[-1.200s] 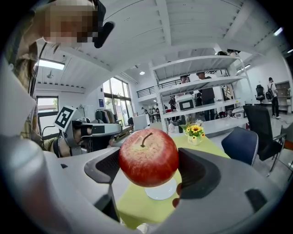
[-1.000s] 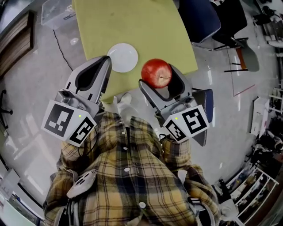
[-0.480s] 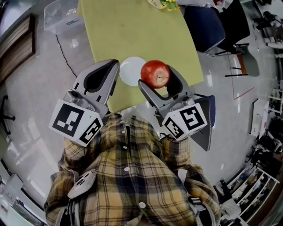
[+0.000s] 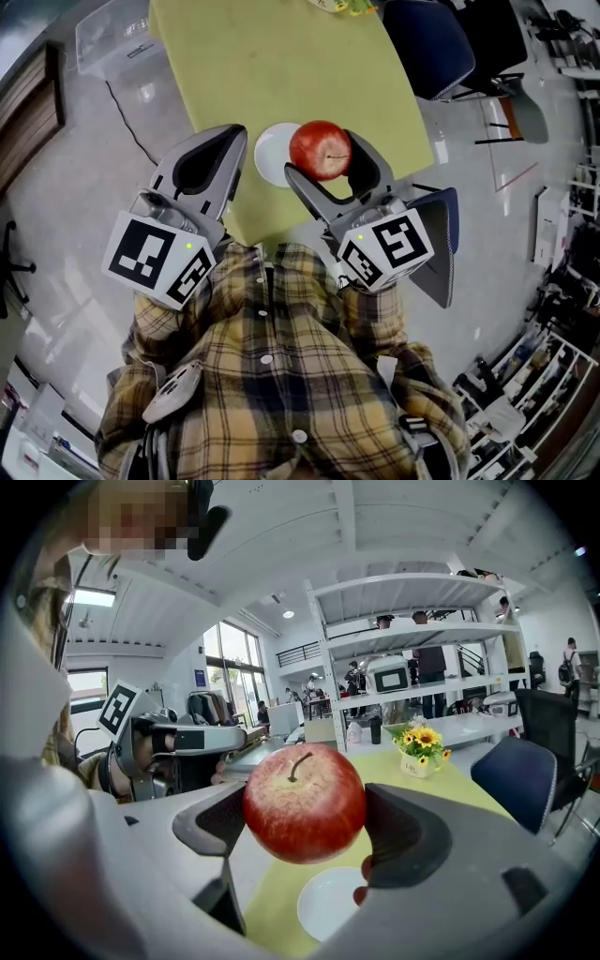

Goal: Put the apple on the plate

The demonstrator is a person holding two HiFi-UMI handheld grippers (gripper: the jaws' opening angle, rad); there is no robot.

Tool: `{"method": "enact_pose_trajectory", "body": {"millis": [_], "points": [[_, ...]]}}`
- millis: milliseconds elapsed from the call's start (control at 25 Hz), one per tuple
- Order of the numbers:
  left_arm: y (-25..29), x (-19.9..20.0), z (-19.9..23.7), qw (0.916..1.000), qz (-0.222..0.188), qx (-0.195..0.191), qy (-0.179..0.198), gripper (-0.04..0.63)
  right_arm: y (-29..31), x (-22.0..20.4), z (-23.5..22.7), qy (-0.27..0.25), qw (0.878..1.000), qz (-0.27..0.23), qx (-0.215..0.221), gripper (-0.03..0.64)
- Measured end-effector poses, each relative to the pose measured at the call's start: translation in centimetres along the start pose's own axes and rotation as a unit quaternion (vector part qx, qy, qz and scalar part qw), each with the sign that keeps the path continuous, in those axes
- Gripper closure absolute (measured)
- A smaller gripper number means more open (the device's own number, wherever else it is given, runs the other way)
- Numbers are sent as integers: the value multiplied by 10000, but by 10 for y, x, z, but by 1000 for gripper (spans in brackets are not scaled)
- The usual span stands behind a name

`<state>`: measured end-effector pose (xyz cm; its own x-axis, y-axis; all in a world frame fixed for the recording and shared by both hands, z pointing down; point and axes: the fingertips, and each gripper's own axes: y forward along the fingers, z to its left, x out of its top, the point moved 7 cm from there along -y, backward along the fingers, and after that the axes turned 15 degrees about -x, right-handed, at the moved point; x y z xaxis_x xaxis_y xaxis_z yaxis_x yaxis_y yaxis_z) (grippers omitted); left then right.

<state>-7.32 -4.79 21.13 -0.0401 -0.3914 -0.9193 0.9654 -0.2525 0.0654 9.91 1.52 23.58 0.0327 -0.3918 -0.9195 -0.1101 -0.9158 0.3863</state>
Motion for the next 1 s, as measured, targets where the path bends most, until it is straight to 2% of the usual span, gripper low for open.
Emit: {"method": "enact_pose_trajectory", "body": {"millis": [480,720,1000], "points": [[17,-10,3,9993,-48,335,-155,588,16,-6,-19,-240,9988,286,311,232],[17,-21,3,9977,-32,628,-234,588,31,-27,-29,-465,9965,515,470,232],[12,-37,4,9944,13,965,-421,588,51,-61,-29,-471,9914,941,784,232]]}}
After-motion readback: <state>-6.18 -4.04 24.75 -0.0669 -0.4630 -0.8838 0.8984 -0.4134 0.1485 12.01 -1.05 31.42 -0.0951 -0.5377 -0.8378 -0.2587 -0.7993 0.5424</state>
